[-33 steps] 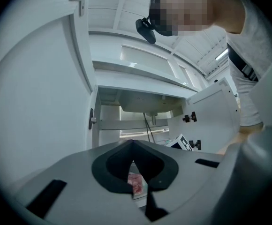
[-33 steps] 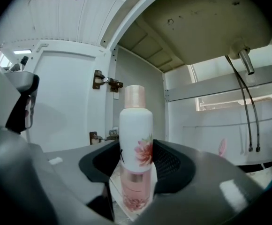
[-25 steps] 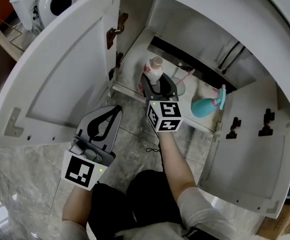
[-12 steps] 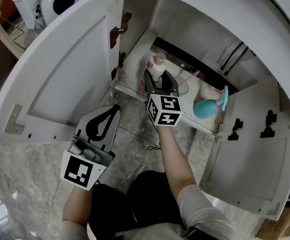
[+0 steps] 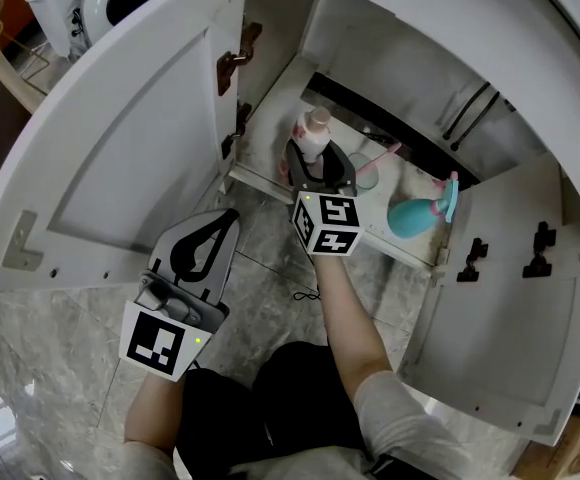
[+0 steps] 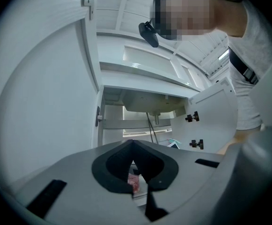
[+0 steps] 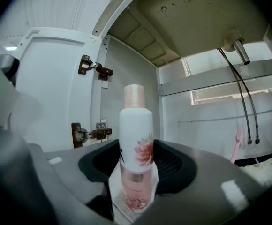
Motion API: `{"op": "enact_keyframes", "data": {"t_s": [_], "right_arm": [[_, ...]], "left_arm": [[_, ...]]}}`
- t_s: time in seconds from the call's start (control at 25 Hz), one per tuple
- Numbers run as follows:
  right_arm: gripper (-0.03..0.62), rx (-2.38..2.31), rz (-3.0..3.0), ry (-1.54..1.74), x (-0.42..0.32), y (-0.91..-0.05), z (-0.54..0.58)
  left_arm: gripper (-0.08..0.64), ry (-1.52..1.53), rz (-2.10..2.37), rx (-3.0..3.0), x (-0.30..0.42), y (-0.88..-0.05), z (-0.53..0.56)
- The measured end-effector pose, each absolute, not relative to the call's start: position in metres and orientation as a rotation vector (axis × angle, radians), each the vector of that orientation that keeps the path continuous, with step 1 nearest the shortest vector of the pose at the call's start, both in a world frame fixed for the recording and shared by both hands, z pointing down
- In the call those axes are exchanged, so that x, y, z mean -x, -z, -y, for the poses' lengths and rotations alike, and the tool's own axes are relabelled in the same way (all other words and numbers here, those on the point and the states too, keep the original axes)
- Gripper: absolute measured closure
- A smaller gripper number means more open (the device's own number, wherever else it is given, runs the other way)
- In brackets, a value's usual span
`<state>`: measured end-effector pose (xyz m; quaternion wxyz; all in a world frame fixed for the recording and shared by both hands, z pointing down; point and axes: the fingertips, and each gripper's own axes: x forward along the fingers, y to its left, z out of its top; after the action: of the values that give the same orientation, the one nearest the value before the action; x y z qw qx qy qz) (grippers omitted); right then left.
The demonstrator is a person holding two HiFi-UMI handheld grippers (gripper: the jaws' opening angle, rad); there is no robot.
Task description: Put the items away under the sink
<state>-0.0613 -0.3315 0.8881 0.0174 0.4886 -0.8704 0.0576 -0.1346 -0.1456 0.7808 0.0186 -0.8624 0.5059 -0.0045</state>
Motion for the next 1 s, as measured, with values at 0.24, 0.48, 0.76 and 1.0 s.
{"op": "enact_keyframes", "data": {"t_s": [0.24,0.48,0.76,1.0], "right_arm": [[0.359,-1.524,2.722,-0.207,0.061,-0.888,0.329],[0.359,-1.565,2.730,-0.219,0.056,-0.882,0.316],[0.377,-1.624,2.733,-0.250,0.048,-0.878,0.298],[0.581,-1.689,2.689,-0.181,0.032,-0.874,0.287]], "left_arm": [[0.561,0.015,-1.566,2.681,0.134,-0.783,0.145],[0.561,0.008,-1.575,2.682,0.138,-0.784,0.146],[0.561,-0.022,-1.570,2.699,0.139,-0.785,0.148],[0.561,-0.018,-1.558,2.722,0.137,-0.788,0.144]]}}
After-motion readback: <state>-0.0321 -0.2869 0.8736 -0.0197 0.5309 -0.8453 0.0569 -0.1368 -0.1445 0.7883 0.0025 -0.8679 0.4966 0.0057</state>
